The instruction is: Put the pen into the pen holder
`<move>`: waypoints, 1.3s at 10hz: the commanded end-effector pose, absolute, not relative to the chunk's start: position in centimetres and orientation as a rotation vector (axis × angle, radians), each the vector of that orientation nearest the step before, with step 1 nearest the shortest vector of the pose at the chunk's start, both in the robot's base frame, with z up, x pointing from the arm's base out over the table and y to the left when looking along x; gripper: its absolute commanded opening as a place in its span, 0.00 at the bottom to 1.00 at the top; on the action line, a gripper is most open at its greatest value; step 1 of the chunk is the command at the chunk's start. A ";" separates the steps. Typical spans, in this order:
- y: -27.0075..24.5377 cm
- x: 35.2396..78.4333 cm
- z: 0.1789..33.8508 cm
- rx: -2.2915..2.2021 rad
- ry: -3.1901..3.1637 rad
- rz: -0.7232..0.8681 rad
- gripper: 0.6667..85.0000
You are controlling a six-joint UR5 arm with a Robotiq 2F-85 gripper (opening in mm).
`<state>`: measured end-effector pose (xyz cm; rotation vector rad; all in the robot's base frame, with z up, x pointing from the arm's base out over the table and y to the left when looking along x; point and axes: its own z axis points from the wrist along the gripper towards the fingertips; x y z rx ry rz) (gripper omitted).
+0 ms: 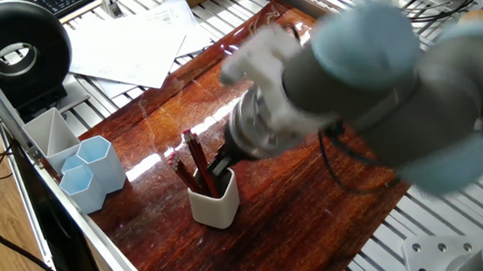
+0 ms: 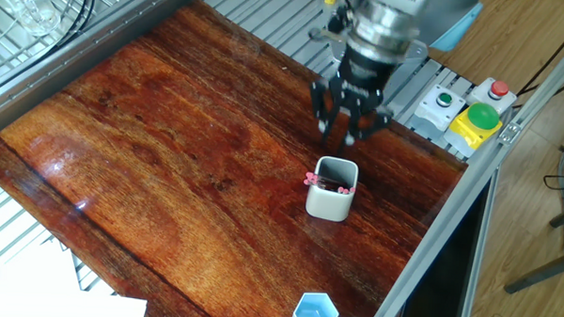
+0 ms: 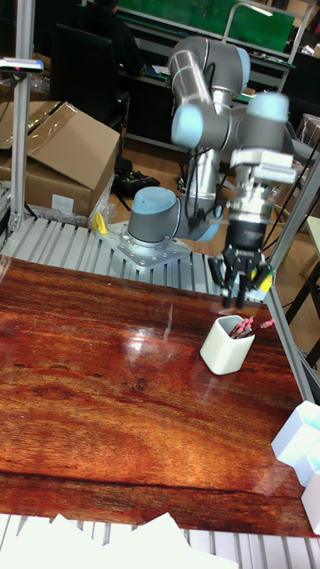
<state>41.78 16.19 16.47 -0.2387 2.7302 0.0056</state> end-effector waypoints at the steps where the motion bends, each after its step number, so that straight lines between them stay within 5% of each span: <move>1: 12.2 37.6 20.5 -0.318 2.958 -0.109 0.29; 3: 10.2 37.1 20.6 -0.366 3.038 -0.183 0.23; 5: 9.5 37.3 18.9 -0.363 3.135 -0.149 0.00; 7: 10.1 38.3 16.4 -0.426 3.151 -0.018 0.00; 13: 12.1 42.5 16.6 0.021 3.015 0.093 0.00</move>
